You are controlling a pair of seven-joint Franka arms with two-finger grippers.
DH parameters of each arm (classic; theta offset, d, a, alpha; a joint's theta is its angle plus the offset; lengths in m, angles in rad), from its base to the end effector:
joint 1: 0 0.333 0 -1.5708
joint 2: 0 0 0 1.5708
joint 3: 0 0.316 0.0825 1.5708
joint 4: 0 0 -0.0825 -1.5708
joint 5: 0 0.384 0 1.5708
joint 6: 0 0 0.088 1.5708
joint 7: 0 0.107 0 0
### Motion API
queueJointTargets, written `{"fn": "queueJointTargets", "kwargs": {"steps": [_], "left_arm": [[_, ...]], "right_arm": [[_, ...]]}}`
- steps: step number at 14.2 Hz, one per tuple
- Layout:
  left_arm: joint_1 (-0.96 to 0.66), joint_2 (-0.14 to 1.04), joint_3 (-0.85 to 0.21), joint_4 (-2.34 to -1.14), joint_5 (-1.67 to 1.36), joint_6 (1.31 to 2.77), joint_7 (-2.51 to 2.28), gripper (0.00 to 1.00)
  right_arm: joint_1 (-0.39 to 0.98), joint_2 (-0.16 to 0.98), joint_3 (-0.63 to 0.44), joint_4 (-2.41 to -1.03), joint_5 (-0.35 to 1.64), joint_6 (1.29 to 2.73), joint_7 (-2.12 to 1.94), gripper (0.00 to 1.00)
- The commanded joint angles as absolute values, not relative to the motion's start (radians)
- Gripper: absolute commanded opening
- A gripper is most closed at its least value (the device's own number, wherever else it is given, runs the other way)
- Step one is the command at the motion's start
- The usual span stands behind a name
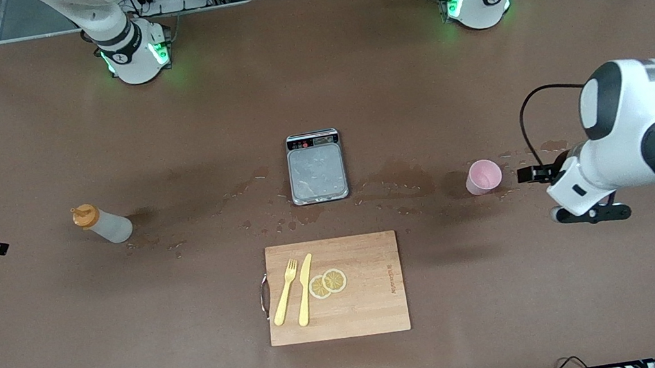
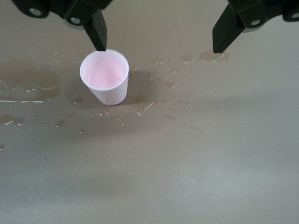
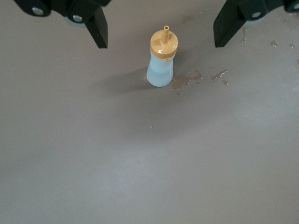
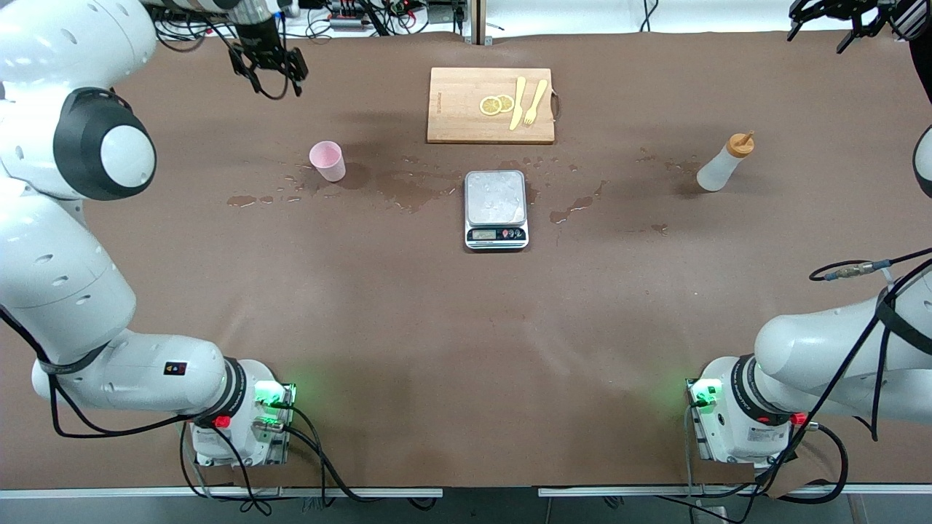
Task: Add sauce to pink cup with both arms
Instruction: 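Grasp the pink cup with the left gripper while the right gripper grasps the bottle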
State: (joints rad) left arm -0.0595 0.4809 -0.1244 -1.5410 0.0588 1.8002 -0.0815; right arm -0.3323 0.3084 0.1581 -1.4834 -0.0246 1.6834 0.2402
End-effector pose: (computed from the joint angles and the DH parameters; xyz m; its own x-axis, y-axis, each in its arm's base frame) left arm 0.6547 -0.1057 0.3600 0.9703 -0.1100 -0.2157 -0.1155 -0.9932 -0.0132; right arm 0.6303 -0.1258 0.4915 0.9097 -0.4011 -0.1070 -0.4033 -0.9151 0.0017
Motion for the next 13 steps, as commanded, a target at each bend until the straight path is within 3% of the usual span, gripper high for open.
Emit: {"fn": "queueJointTargets", "kwargs": {"steps": [1,8,13], "left_arm": [[-0.075,0.453,-0.132,-1.692,0.045,1.972,-0.124,1.00],[-0.078,0.453,-0.161,-1.845,0.043,2.167,-0.222,1.00],[-0.066,0.399,-0.161,-1.911,0.043,2.174,-0.221,1.00]], "right_arm": [[-0.374,0.345,0.176,-1.479,-0.021,1.674,0.275,1.00],[-0.440,0.403,0.176,-1.476,0.087,1.643,0.330,1.00],[-0.560,0.495,0.176,-1.470,0.263,1.641,0.336,1.00]]}}
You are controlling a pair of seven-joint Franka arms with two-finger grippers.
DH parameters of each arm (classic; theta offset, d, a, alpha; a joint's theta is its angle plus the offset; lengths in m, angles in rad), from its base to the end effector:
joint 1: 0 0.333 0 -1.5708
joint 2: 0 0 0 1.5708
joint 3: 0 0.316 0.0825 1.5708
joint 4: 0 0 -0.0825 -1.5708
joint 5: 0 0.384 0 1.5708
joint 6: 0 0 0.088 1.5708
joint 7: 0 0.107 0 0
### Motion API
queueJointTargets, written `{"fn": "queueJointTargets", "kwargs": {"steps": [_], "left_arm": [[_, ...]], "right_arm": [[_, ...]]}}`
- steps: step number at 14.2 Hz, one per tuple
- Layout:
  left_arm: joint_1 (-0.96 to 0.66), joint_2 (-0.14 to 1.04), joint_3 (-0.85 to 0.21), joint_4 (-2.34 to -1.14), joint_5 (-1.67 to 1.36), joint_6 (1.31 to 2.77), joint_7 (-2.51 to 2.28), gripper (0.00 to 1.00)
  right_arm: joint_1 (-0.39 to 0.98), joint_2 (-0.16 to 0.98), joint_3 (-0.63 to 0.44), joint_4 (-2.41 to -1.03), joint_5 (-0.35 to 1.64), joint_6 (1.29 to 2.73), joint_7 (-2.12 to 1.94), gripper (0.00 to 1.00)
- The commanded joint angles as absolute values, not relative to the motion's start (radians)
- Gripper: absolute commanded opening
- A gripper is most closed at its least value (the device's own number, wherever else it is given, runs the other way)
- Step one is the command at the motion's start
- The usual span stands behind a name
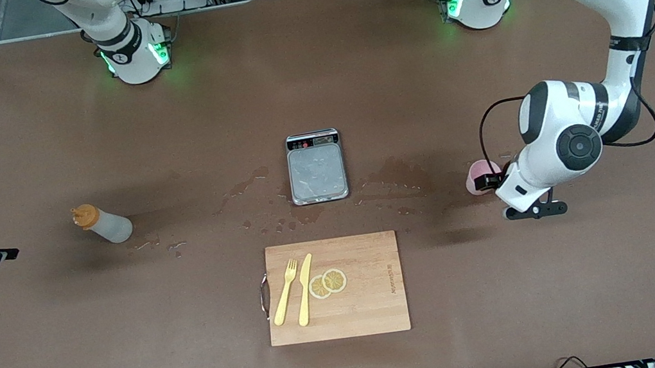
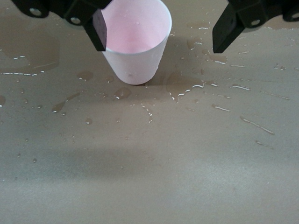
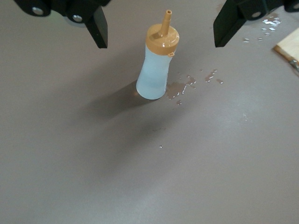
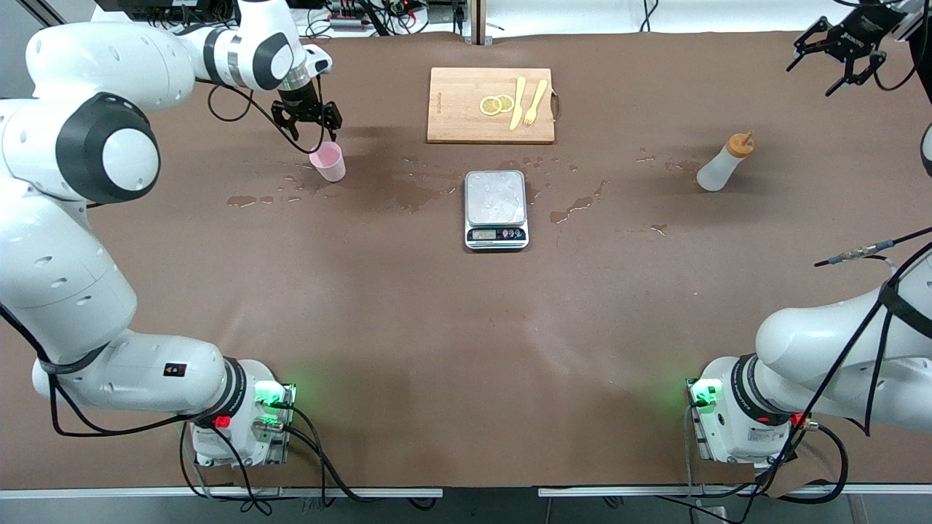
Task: Add sauce to pink cup with both arms
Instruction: 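Grasp the pink cup with the left gripper while the right gripper grasps the bottle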
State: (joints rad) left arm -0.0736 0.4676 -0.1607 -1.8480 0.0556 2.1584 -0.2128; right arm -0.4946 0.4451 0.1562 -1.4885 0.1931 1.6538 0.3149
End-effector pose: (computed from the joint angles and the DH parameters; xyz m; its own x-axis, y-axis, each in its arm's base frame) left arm 0.6096 -0.1375 0.2621 0.9873 -0.0437 -0.1526 -0.0444 -0.9990 -0.0012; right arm 0.6187 -0.2128 0.4024 0.7356 -0.5882 -0.3360 -0.6580 -0.7382 -0.1483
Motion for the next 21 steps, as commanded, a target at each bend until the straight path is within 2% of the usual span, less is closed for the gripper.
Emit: {"fn": "queueJointTargets", "kwargs": {"steps": [1,11,18,19,20,21], "left_arm": [[-0.064,0.396,-0.161,-1.916,0.043,2.174,-0.221,1.00],[-0.075,0.411,-0.160,-1.977,0.049,2.220,-0.224,1.00],[-0.077,0.445,-0.161,-1.973,0.052,2.227,-0.222,1.00],[-0.077,0.448,-0.161,-1.970,0.052,2.227,-0.221,0.81],[-0.078,0.449,-0.161,-1.968,0.057,2.227,-0.209,0.48],[-0.078,0.449,-0.161,-1.965,0.058,2.227,-0.206,0.28]], "right_arm": [[-0.580,0.518,0.176,-1.470,0.302,1.638,0.340,1.00],[-0.669,0.707,0.176,-1.470,0.532,1.487,0.563,1.00],[-0.729,0.828,0.176,-1.468,0.638,1.473,0.601,1.00],[-0.727,0.840,0.176,-1.468,0.643,1.459,0.601,1.00],[-0.727,0.850,0.176,-1.471,0.647,1.456,0.601,1.00],[-0.727,0.862,0.176,-1.473,0.658,1.447,0.601,1.00]]}}
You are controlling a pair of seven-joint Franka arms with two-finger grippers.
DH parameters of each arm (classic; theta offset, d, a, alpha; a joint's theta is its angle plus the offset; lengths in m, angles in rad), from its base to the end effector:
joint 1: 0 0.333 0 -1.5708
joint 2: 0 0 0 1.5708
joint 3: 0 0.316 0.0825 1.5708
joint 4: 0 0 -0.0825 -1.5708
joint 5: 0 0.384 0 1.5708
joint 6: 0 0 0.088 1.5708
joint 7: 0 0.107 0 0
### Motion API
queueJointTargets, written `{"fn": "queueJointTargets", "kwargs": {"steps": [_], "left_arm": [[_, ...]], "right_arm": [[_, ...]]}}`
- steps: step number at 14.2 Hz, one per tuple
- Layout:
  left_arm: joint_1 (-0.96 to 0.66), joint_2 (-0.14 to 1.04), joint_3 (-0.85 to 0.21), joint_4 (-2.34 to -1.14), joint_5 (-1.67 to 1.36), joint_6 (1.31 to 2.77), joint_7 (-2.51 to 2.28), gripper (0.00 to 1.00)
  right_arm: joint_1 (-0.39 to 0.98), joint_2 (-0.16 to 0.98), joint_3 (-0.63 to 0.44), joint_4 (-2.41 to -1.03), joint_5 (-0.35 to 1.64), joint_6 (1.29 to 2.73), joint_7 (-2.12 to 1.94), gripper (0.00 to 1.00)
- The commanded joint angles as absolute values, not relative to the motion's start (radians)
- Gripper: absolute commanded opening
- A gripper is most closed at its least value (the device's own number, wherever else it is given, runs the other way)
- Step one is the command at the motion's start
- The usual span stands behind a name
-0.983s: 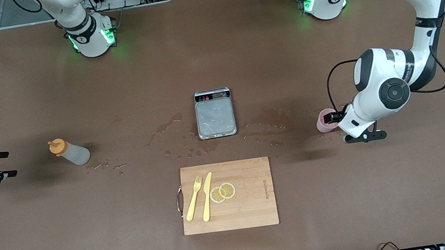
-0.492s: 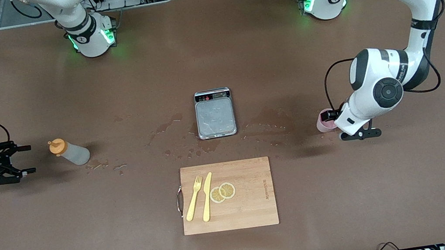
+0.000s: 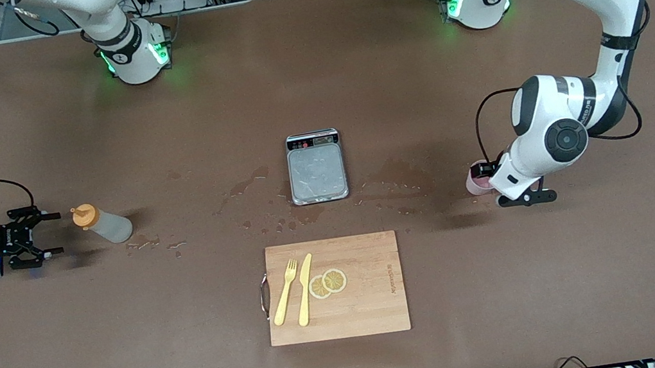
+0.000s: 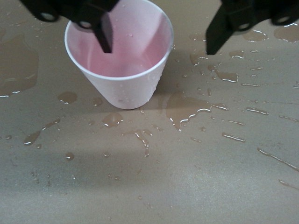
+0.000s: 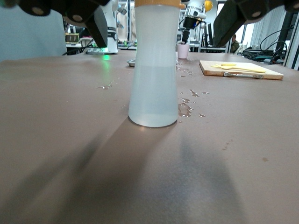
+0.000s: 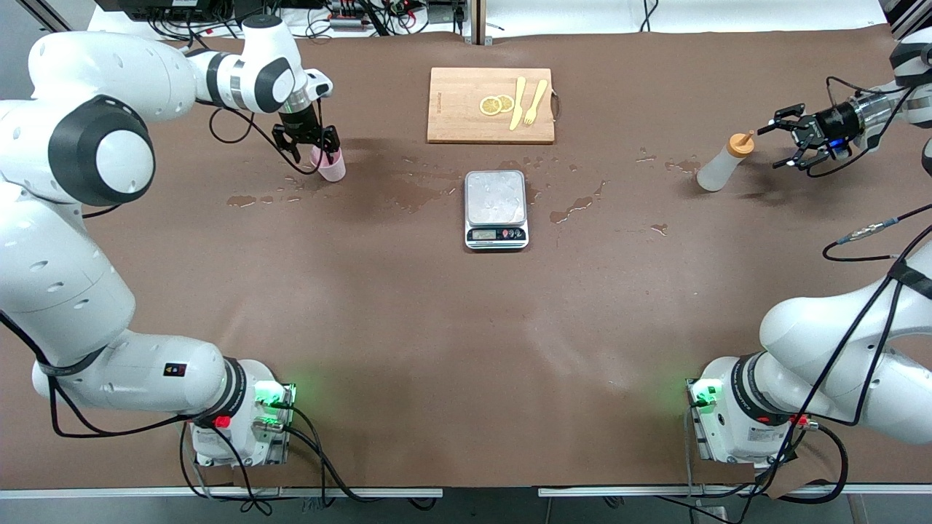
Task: Add sauce to pink cup with both arms
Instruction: 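Grasp the pink cup with the left gripper while the right gripper grasps the bottle, then carry the pink cup onto the metal scale with the left gripper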
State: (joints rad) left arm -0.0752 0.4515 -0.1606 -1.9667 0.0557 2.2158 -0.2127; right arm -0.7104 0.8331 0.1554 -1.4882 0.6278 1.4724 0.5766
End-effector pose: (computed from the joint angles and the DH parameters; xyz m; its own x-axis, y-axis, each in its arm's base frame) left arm 0.5779 -0.1348 0.2288 0.9792 -0.0501 -0.1964 -0.0529 -0.9986 -0.0090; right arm 0.5591 -0.2820 0.1748 0.1223 -0.4409 -0.8892 -0.9821 -0.1832 -0.0442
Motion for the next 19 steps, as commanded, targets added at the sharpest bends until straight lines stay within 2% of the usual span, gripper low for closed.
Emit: {"fn": "queueJointTargets", "kwargs": {"steps": [1,2,3,11,16,19], "left_arm": [[-0.080,0.451,-0.161,-1.965,0.058,2.227,-0.204,0.12],[-0.080,0.456,-0.161,-1.964,0.058,2.227,-0.204,0.04],[-0.081,0.456,-0.161,-1.962,0.058,2.227,-0.204,0.00],[-0.084,0.456,-0.160,-1.960,0.061,2.230,-0.204,0.00],[-0.092,0.442,-0.164,-1.841,0.052,2.165,-0.219,0.00],[-0.118,0.440,-0.201,-1.796,0.046,2.103,-0.297,0.00]], "right_arm": [[-0.727,0.874,0.176,-1.473,0.663,1.437,0.601,1.00],[-0.724,0.883,0.176,-1.476,0.664,1.433,0.601,1.00],[-0.716,0.885,0.175,-1.479,0.664,1.431,0.604,1.00],[-0.678,0.920,0.176,-1.499,0.663,1.416,0.609,1.00],[-0.644,0.922,0.176,-1.516,0.663,1.416,0.612,1.00],[-0.640,0.922,0.176,-1.522,0.663,1.419,0.611,1.00]]}}
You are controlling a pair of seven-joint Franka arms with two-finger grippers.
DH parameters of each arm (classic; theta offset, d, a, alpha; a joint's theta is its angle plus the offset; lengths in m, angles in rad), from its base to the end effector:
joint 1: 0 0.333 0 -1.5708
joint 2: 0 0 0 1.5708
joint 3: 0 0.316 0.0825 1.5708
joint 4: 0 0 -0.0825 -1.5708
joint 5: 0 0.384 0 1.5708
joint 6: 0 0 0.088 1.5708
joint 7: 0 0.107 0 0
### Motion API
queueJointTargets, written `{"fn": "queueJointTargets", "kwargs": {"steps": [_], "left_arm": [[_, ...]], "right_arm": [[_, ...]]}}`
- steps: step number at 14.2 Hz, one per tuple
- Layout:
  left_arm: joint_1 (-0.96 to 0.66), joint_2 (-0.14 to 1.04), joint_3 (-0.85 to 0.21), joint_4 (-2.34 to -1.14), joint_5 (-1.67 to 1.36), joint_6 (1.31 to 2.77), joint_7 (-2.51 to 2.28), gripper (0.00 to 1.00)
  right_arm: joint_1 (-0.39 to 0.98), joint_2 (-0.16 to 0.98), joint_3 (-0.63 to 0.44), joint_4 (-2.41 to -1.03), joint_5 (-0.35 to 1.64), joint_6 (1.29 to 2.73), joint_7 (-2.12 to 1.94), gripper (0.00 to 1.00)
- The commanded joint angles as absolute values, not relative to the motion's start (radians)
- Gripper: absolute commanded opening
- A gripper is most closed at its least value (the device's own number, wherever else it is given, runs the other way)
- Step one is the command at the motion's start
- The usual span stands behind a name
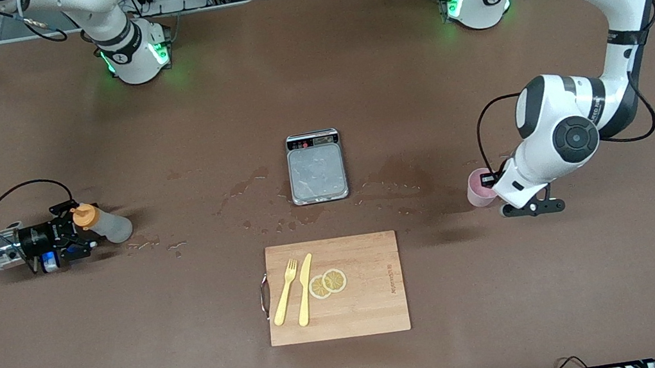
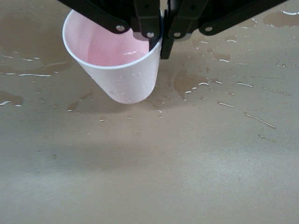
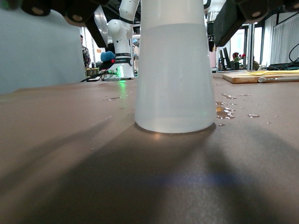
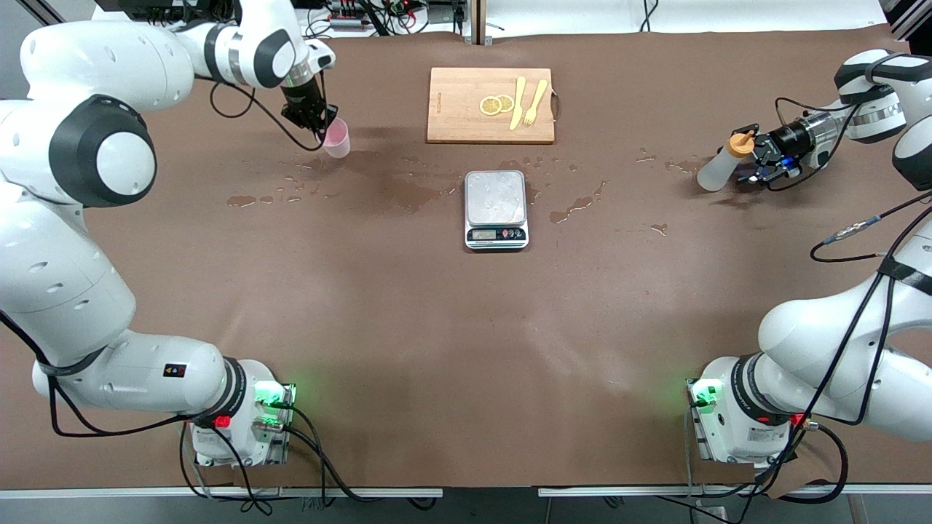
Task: Add sauce to pink cup with both arms
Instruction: 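Carry the pink cup onto the metal scale with the left gripper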
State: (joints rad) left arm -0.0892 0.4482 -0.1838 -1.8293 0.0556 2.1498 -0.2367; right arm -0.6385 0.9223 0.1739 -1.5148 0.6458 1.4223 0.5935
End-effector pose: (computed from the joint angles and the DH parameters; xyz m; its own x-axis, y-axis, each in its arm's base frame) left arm 0.6101 -0.1609 0.2823 0.9907 -0.0565 -0.1240 -0.0560 -0.9984 0.0079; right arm 0.5589 -0.2112 0.1196 0.0537 -0.3155 -0.9474 -0.9612 -0.2735 0.0366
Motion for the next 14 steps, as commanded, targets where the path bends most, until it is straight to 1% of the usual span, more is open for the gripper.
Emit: {"fn": "queueJointTargets", "kwargs": {"steps": [1,2,3,4,6,9,11,14], "left_arm": [[-0.132,0.442,-0.218,-1.774,0.045,2.091,-0.334,0.00],[-0.147,0.442,-0.233,-1.755,0.043,2.068,-0.372,0.00],[-0.165,0.442,-0.251,-1.731,0.043,2.042,-0.411,0.00],[-0.184,0.449,-0.264,-1.705,0.043,2.025,-0.455,0.00],[-0.225,0.451,-0.284,-1.684,0.020,2.019,-0.524,0.00],[-0.314,0.457,-0.284,-1.648,-0.057,2.019,-0.627,0.00],[-0.372,0.504,-0.284,-1.603,-0.071,2.019,-0.720,0.00],[-0.460,0.610,-0.282,-1.491,-0.084,2.019,-0.938,0.00]], "right_arm": [[-0.640,0.922,0.176,-1.525,0.663,1.419,0.611,0.94],[-0.640,0.922,0.176,-1.525,0.663,1.419,0.611,0.83],[-0.640,0.922,0.176,-1.525,0.663,1.419,0.611,0.69],[-0.638,0.922,0.176,-1.525,0.663,1.419,0.611,0.62],[-0.637,0.922,0.176,-1.525,0.663,1.417,0.612,0.61],[-0.632,0.922,0.176,-1.525,0.663,1.416,0.612,0.52],[-0.632,0.920,0.176,-1.522,0.663,1.416,0.626,0.51],[-0.627,0.897,0.182,-1.509,0.655,1.410,0.740,0.51]]}}
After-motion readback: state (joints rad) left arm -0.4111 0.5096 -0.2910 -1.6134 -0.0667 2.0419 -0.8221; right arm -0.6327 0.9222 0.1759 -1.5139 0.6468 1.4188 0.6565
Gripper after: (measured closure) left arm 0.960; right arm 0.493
